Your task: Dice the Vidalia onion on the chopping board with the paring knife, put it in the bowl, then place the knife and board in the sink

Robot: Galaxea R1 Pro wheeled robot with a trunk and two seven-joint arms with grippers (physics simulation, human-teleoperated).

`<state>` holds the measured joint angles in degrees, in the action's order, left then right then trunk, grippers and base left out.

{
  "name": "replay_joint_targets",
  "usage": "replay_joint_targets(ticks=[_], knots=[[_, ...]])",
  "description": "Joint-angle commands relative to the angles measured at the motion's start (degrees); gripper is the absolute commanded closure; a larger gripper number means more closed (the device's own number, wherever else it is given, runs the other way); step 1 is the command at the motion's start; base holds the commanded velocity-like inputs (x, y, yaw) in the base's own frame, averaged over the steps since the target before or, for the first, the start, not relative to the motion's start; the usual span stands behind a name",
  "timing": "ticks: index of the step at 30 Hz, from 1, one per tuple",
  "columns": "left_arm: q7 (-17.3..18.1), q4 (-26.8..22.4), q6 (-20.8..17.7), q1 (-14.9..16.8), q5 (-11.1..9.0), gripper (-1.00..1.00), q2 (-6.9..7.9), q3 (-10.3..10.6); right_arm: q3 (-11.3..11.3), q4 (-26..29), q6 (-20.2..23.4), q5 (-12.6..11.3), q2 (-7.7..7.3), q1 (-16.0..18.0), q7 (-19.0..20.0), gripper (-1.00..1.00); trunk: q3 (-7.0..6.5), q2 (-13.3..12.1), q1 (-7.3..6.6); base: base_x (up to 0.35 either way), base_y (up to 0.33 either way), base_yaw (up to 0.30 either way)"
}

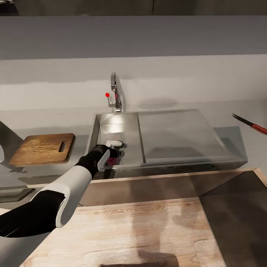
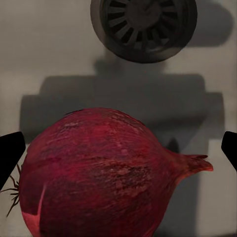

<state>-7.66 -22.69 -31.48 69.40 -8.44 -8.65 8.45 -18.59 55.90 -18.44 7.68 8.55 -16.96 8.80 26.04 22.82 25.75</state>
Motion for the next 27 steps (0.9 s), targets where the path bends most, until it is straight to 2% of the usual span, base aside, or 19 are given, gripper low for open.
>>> replay_joint_targets(ticks=[1, 27], knots=[[-0.4, -0.1, -0.2, 0.0, -0.6, -1.00, 0.04, 0.4, -0.3, 0.1, -0.1, 0.6, 0.09, 0.0, 0.3, -1.00, 0.08, 0.1, 0.03, 0.000, 0.000, 0.000], [-0.4, -0.1, -0.2, 0.0, -0.6, -1.00, 0.12, 0.4, -0.3, -2.0, -0.2, 0.7, -0.29, 0.0, 0.5, -1.00, 0.08, 0.1, 0.03, -0.021, 0.000, 0.000]])
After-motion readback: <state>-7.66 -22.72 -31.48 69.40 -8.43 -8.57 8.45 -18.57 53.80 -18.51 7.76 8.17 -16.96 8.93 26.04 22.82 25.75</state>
